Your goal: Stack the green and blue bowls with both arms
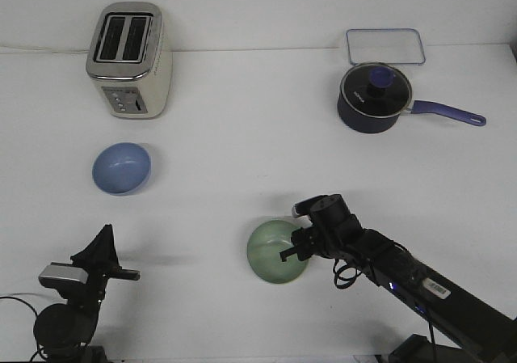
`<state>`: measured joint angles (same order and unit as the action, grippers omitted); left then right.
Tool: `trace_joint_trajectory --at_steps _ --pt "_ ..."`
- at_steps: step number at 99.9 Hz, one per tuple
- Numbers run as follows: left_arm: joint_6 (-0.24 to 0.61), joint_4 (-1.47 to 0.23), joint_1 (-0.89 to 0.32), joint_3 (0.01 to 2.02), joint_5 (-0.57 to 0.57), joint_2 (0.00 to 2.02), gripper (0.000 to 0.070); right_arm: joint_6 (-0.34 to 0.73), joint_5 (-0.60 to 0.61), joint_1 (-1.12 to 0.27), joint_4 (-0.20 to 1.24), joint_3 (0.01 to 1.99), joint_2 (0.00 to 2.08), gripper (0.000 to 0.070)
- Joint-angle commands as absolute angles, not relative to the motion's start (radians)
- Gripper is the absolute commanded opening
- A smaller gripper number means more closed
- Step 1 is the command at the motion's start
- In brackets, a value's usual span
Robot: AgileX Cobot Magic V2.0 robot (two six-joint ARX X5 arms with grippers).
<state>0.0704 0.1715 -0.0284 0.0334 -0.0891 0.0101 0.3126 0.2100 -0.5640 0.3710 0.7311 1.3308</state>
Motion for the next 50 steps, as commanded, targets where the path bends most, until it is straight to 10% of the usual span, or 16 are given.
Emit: trace_joint_trajectory --at_steps 1,32,50 --pt "0.074 0.182 -0.028 0.014 -0.090 0.010 0.0011 0.301 0.209 -0.573 0.366 0.739 1.349 0.0304" --pt "0.334 0.162 -0.028 0.083 -0.040 0.012 0.0012 0.233 0.209 -0.482 0.368 0.828 1.106 0.0320" --pt "0.399 -0.176 -0.025 0.315 0.134 0.126 0.0016 0.170 0.133 -0.389 0.375 0.836 0.926 0.0319"
